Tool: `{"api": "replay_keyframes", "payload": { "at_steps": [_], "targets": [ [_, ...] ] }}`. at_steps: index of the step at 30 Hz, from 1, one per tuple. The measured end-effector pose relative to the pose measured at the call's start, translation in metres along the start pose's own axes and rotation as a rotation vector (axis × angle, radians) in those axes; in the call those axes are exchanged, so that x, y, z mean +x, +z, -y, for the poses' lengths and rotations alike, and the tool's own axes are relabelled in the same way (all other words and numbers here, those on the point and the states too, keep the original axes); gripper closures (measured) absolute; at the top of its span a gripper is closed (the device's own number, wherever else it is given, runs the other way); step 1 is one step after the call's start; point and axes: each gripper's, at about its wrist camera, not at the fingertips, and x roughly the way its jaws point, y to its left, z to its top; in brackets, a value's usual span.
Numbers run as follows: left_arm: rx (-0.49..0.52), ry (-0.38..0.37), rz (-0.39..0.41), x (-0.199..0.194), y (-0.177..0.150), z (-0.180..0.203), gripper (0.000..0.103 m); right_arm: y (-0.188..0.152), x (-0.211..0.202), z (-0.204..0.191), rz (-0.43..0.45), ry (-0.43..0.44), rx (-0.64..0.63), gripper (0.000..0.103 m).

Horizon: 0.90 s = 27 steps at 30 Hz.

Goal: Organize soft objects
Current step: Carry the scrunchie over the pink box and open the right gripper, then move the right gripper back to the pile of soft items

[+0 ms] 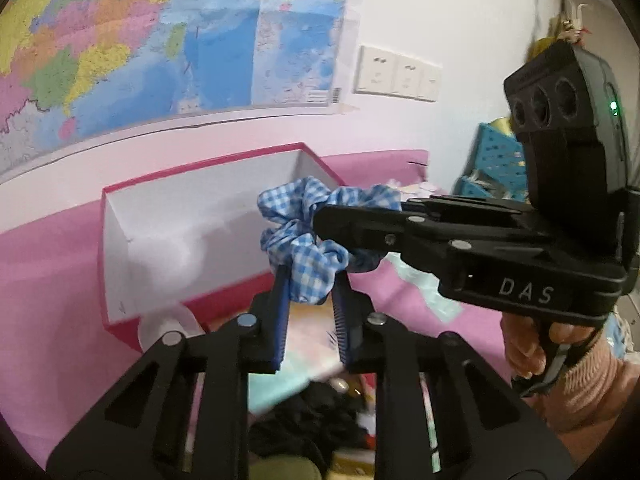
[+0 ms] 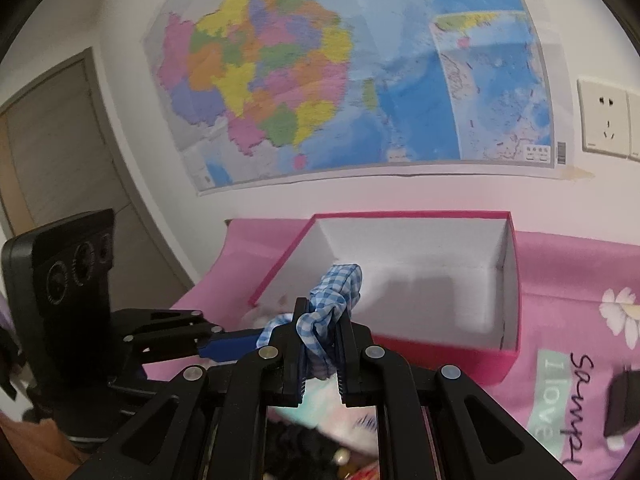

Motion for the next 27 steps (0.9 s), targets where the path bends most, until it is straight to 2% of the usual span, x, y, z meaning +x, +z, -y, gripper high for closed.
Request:
{"api": "replay_keyframes", "payload": {
  "at_steps": [10,13,15,16,17,18,20,23,27],
  "targets": [
    [-0.007,0.054,-0.096,0.052,0.031,-0.011,0.084,0.016,0.042,0.042,-0.047,-0.056,0.043,0.089],
    [0.006,0.098,-0.134,0.068,0.034,-0.010,0.084,0.015,0.053,0.053,-0.071,-0.099,0.045,0.088],
    [0.006,0.112,-0.157,0.079,0.035,-0.010,0.084,0.013,0.061,0.060,-0.095,-0.134,0.043,0.085],
    [0.003,0.123,-0.172,0.083,0.035,-0.011,0.084,0.011,0.065,0.064,-0.113,-0.155,0.042,0.079],
    [0.001,0.141,-0.183,0.086,0.035,-0.011,0.077,0.010,0.070,0.066,-0.126,-0.197,0.034,0.069],
    [0.000,0.150,-0.190,0.088,0.036,-0.012,0.061,0.007,0.073,0.068,-0.138,-0.248,0.019,0.066],
    [0.006,0.173,-0.175,0.083,0.033,-0.013,0.049,0.004,0.073,0.071,-0.149,-0.313,0.013,0.058],
    [0.025,0.125,-0.117,0.057,0.028,-0.008,0.048,0.001,0.054,0.071,-0.105,-0.336,0.014,0.055],
    [0.034,0.080,-0.039,0.011,0.015,-0.010,0.045,-0.009,0.015,0.058,-0.035,-0.281,0.006,0.048]
  ]
}}
